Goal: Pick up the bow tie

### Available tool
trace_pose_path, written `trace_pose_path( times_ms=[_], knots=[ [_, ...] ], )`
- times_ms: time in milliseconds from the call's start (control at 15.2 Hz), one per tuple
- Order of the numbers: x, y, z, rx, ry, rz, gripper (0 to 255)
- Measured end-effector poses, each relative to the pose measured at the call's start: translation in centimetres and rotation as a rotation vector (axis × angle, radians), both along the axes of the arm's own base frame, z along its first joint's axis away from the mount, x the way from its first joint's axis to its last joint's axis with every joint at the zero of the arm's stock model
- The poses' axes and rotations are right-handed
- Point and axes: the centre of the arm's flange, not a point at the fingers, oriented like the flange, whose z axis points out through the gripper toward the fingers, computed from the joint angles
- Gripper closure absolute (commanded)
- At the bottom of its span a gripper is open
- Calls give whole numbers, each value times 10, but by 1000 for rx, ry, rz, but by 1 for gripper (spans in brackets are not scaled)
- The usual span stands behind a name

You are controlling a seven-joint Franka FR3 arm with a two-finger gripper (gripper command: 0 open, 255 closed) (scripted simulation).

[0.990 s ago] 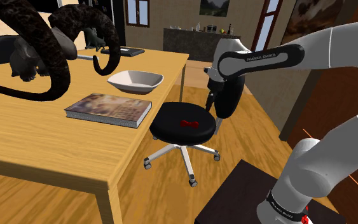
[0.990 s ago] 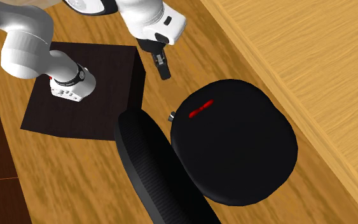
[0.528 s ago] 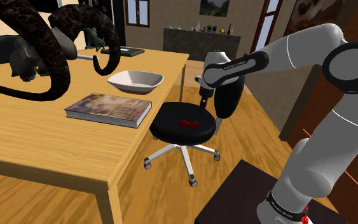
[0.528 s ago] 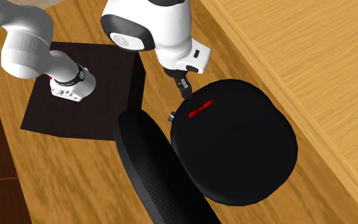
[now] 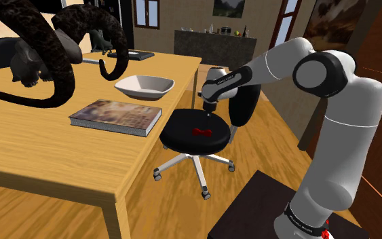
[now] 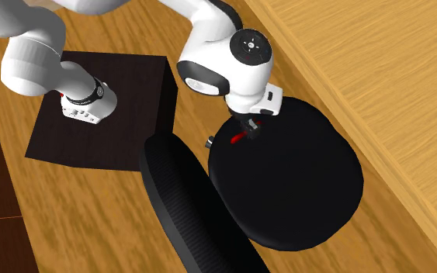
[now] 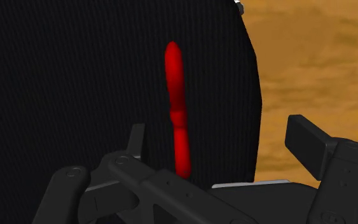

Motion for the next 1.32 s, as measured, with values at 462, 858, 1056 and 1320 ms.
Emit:
trace_pose_path(
  times_ms=[462, 858, 1056, 1320],
  knots=[
    [28, -11, -52, 0, 15, 49, 0],
    [28, -11, -75, 0, 15, 50, 255],
    [28, -11, -75, 0, 15, 50, 255],
    [28, -10, -75, 0, 14, 51, 255]
  ],
)
